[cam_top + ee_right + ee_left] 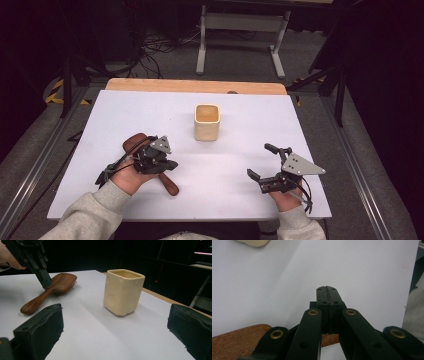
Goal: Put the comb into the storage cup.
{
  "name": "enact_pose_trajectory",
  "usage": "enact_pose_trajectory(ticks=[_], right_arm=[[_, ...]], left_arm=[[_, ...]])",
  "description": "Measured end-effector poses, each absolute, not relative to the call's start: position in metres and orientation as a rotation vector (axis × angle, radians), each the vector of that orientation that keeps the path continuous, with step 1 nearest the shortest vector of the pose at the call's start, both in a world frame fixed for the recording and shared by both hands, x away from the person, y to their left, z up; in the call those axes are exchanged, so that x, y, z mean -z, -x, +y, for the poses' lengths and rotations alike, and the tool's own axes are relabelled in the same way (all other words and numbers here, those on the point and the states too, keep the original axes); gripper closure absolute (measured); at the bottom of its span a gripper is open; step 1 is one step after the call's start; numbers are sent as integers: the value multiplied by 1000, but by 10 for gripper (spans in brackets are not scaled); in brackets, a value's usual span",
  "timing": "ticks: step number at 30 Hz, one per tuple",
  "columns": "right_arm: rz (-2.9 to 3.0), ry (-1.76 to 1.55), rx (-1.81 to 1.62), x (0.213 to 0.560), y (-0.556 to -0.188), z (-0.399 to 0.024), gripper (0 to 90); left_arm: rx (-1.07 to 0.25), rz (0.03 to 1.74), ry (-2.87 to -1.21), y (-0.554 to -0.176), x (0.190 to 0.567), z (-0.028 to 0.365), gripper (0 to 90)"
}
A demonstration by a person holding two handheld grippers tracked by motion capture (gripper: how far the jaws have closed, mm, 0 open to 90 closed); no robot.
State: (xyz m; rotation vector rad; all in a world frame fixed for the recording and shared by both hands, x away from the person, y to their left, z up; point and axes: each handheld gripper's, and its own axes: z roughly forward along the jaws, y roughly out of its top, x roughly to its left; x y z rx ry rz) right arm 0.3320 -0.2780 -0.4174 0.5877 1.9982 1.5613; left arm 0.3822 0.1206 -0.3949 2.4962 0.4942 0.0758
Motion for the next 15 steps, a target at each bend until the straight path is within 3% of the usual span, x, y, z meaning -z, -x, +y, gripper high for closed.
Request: enact_pose_trajectory(ticks=[15], right_arm=[[2009,-584,-1558,418,-332,-277,10]], left_arm=[[-28,492,-2703,-387,407,104,900]])
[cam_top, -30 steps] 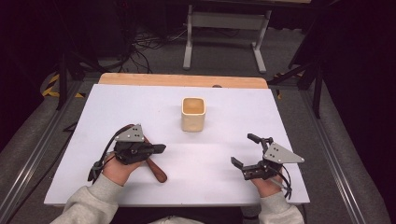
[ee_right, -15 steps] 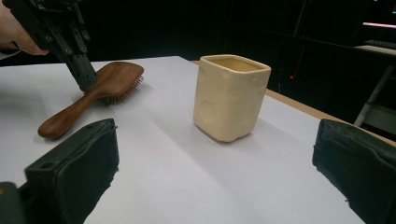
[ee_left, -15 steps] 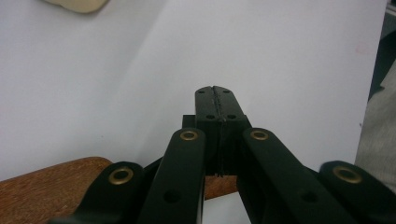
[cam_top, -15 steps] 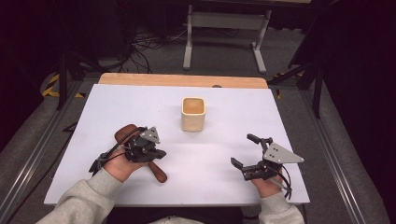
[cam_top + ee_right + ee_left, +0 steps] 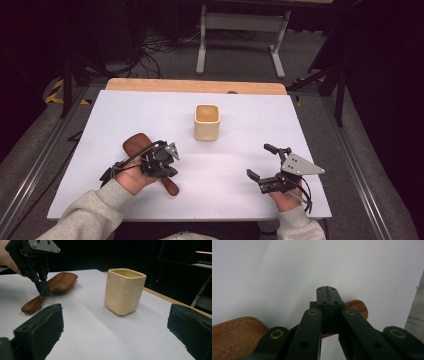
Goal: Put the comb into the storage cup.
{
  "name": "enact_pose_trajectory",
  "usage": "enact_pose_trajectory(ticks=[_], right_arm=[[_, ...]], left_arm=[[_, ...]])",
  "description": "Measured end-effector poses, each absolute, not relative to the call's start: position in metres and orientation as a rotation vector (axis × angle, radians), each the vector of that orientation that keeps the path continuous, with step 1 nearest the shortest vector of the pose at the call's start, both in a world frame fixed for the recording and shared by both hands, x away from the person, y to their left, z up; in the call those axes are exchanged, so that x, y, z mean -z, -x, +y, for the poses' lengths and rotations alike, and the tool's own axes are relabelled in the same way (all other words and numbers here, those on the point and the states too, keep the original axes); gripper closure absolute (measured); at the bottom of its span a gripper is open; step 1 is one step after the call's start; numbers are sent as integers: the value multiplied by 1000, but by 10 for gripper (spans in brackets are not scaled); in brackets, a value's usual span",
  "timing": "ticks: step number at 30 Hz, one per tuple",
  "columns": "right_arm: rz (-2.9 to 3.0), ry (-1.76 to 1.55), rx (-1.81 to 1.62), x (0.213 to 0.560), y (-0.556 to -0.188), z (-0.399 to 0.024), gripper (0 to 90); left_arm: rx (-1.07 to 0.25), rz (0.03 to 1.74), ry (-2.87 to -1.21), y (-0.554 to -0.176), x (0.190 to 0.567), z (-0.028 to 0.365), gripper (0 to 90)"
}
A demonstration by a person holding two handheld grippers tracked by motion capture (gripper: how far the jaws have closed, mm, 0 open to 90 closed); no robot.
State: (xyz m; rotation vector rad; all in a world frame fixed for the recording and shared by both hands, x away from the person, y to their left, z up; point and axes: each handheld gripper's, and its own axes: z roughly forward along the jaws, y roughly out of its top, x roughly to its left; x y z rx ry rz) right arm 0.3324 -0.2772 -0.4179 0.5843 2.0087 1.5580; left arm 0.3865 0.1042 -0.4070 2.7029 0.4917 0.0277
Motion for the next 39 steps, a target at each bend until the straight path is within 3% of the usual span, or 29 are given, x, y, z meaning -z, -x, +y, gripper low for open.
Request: enact_pose_trajectory(ticks=[23,39], right_arm=[[2021,-591,-1559,419,-333,-276,11],[2021,-593,-1560,420,-334,-276,12]], left_arm=[[20,545,-2800,-390,418,100,900],[46,602,-2817,-381,423,128,900]])
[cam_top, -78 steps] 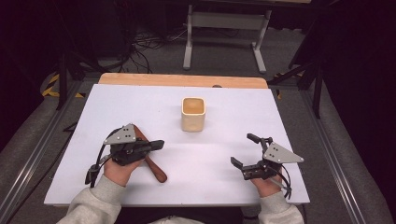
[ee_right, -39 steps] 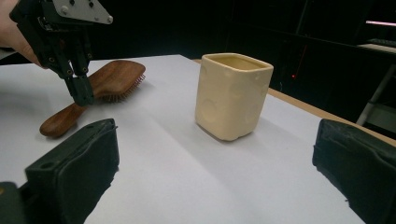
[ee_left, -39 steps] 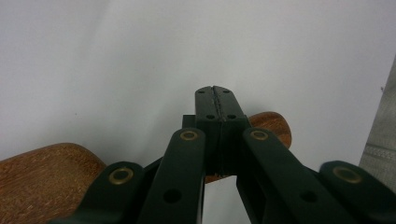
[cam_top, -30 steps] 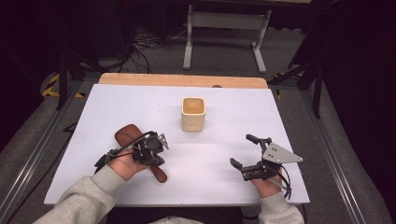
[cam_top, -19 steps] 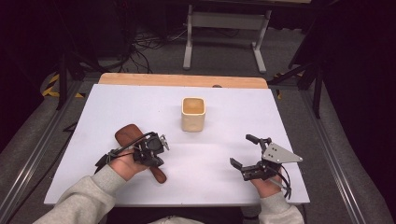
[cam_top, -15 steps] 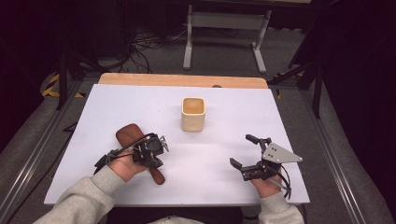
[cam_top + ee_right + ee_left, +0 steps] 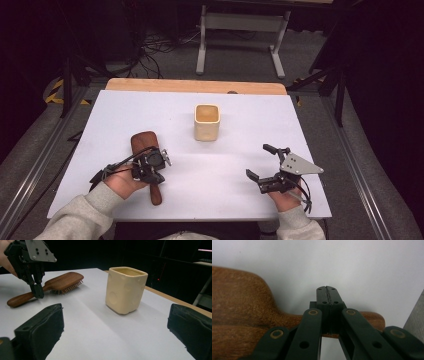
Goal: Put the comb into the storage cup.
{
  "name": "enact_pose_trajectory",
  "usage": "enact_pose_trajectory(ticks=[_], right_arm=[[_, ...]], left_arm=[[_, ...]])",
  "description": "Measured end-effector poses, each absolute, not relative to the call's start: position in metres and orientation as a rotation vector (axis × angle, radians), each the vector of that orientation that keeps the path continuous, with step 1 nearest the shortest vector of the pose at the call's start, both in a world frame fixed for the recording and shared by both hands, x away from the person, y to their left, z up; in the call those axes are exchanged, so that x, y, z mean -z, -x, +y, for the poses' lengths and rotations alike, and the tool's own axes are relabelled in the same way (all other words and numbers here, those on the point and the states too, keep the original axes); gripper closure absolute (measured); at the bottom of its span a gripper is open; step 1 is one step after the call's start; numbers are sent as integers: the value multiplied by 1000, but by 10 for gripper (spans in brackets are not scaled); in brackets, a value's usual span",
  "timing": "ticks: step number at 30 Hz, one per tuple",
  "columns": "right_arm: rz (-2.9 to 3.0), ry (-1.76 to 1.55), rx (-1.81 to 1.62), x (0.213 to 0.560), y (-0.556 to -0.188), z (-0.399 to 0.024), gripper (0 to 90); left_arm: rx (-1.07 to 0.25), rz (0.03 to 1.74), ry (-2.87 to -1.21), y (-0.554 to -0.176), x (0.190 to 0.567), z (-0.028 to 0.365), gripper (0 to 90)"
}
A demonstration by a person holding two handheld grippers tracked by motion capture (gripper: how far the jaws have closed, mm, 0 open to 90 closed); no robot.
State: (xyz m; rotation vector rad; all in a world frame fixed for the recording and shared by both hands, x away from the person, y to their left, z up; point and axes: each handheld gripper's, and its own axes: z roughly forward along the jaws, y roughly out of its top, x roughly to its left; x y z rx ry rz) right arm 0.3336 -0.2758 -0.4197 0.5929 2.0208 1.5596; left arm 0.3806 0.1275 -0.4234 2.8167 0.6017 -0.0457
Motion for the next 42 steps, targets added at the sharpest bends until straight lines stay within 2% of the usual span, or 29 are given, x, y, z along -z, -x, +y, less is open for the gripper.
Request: enact_pose_trajectory(ticks=[28,31,33,34,35,37,38,40,42], right_arm=[[2025,-592,-1559,420,-333,-275,12],[2023,-591,-1559,420,-334,-275,12],[2024,-591,-1560,420,-334,-275,12],[2024,-591,-1560,420,-334,-275,12],[2023,-591,-1564,420,-333,-275,12],[2022,-591,-1566,420,-333,-276,12],[2022,-591,-1564,420,-333,-276,12],[2022,-589,-1566,419,-333,-276,12],[2018,-589,-1570,419,-333,-276,12]], left_arm=[[60,665,-2788,-372,419,158,894],[54,678,-2745,-370,414,162,772],[55,707,-2704,-369,409,164,641],[61,727,-2677,-368,407,166,641],[62,749,-2639,-368,404,169,515],[65,773,-2612,-368,403,170,395],[76,804,-2593,-367,402,172,395],[6,863,-2565,-365,399,175,235],[-11,889,-2545,-364,398,177,158]])
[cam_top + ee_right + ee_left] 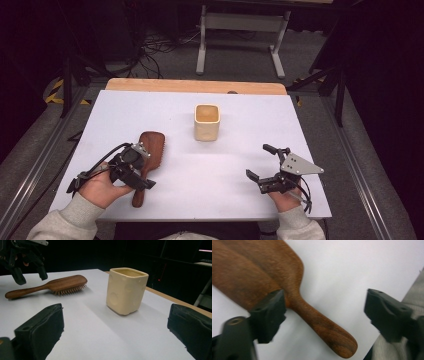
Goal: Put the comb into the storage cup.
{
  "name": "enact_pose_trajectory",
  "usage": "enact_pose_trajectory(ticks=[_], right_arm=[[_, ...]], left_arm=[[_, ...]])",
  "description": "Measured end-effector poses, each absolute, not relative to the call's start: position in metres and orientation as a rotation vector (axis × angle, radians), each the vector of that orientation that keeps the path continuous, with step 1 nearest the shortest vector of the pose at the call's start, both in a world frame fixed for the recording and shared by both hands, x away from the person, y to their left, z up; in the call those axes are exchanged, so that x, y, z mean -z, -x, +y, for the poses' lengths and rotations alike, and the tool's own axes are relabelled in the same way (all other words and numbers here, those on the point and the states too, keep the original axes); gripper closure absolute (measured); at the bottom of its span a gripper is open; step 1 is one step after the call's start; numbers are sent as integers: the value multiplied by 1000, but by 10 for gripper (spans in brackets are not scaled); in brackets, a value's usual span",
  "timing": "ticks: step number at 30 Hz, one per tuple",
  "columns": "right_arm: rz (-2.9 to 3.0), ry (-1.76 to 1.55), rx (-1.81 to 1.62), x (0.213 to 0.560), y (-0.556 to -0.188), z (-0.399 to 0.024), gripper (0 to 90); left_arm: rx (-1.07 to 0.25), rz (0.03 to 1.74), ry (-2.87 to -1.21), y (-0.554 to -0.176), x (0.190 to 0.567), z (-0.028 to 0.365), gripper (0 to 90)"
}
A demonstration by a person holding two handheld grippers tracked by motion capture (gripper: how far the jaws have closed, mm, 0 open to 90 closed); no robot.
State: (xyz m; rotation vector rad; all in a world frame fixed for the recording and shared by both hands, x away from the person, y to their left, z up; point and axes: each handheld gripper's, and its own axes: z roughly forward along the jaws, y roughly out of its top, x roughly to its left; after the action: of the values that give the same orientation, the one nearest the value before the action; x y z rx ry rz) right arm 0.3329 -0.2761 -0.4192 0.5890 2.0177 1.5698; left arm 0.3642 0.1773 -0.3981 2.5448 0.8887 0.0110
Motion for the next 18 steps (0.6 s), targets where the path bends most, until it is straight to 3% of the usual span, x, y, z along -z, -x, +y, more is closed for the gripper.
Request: enact_pose_trajectory(ticks=[4,18], right_arm=[[2016,-587,-1574,419,-333,-276,12],[2010,-579,-1588,418,-332,-277,11]], left_arm=[[-5,1013,-2488,-365,398,184,49],[-24,1214,-2454,-371,415,185,3]])
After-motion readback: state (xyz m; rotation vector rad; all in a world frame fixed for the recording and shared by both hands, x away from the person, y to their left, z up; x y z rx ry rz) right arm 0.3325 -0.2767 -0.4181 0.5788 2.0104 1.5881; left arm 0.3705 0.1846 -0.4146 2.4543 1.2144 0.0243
